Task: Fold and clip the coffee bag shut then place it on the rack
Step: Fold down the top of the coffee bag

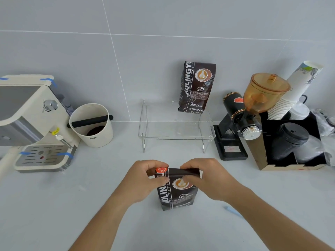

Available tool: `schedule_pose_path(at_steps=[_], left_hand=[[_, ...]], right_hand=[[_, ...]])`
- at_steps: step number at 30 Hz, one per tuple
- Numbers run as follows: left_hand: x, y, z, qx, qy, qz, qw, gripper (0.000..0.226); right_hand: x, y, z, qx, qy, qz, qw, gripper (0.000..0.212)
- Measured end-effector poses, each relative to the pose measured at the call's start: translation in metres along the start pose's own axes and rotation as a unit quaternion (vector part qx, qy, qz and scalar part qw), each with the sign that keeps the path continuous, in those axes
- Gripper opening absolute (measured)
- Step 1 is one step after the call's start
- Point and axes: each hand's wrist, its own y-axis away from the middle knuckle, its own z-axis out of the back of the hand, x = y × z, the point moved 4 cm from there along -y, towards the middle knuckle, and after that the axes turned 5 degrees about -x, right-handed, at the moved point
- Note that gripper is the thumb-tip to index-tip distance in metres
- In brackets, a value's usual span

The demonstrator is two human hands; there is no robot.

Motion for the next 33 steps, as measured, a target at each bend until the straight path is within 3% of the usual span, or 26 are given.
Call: schedule_pose_path(at_steps=[7,14,21,26,33], left_hand=[[0.001,-0.001,-0.001,-0.005,-0.08,-0.097,0.992,0.014],[0.003,-0.001,0.0,0.009,-0.08,-0.159,0.984,0.011],[0.005,-0.004,0.0,0.03,-0.077,-0.171,0.982,0.012],[0.008,-0.008,0.003,0.045,-0.087,-0.168,0.981,0.015],[0.013,-0.006,0.004,-0.011,-0.046,-0.154,0.987,0.021]], right_hand=[[-0.007,-0.002,-0.002,0.014,-0.001,0.004,1.0,0.012],[-0.01,-0.003,0.004,0.074,-0.003,0.043,0.996,0.016],[-0.025,-0.002,0.005,-0.008,-0.058,-0.006,0.998,0.009],[-0.025,-0.003,0.01,0.051,-0.026,0.041,0.997,0.018],[-0.041,-0.004,0.011,-0.04,-0.129,-0.036,0.99,0.011]])
